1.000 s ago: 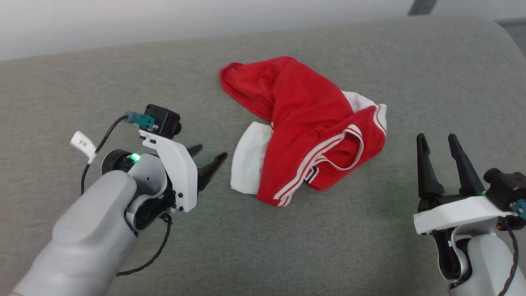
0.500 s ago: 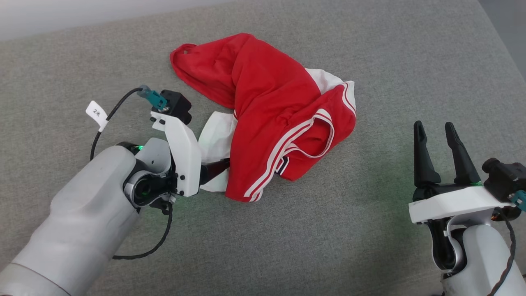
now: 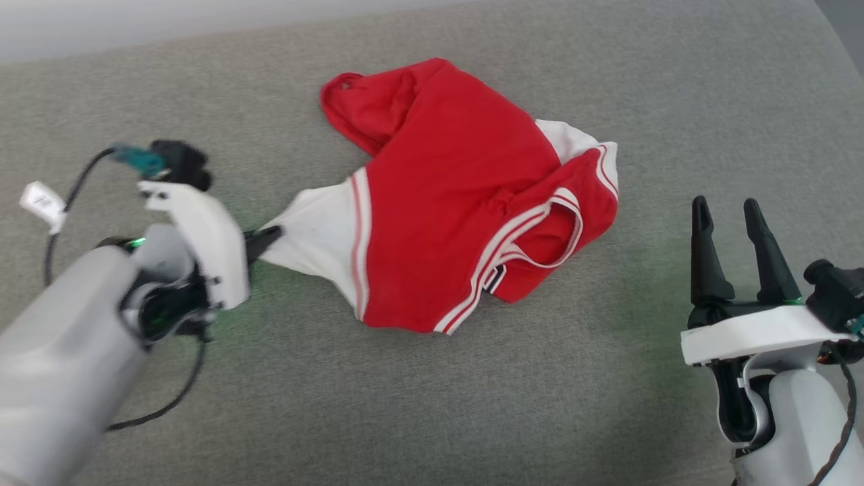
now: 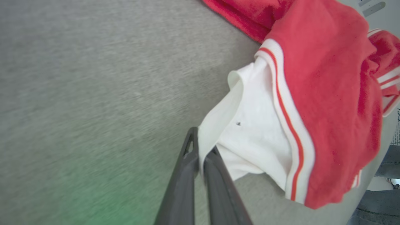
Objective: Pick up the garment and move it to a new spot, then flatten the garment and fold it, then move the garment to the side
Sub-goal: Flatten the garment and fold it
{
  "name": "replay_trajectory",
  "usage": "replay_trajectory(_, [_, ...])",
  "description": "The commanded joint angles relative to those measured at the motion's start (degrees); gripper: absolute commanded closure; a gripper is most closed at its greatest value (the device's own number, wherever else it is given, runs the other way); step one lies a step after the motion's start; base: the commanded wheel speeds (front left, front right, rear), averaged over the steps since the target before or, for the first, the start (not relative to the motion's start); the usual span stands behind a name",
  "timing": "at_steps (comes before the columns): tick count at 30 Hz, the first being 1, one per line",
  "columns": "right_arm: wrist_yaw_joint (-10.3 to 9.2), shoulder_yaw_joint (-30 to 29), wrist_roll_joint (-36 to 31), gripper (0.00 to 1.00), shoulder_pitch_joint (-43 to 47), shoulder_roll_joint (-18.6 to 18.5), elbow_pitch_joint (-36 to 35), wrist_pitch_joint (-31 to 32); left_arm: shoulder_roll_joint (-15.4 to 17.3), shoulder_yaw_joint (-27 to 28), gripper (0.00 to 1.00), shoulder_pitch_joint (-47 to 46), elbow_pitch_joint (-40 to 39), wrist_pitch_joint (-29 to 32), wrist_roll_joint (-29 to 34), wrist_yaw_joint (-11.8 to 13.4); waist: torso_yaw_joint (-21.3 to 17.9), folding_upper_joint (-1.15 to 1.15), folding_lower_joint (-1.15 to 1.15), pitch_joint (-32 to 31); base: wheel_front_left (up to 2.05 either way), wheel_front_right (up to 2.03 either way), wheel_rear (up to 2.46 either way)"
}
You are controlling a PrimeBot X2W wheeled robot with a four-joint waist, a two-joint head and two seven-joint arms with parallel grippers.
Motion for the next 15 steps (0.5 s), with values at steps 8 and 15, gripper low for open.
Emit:
replay_trajectory(8, [-0.01,-0.14,-0.47,0.0,1.18,-0.45,0.15,-0.1,9.47,2.1,1.0,4.49,4.07,-6.04,2.05,2.92,2.7,0.0,0.0,-1.75,0.0,0.0,0.0])
replay_trajectory(15, [-0.01,0.0,-0.43,0.0,1.45,-1.32,0.26,-0.11,9.56,2.77,1.0,6.15,6.51,-10.66,2.24,3.96,3.41,0.0,0.0,-2.24,0.0,0.0,0.0])
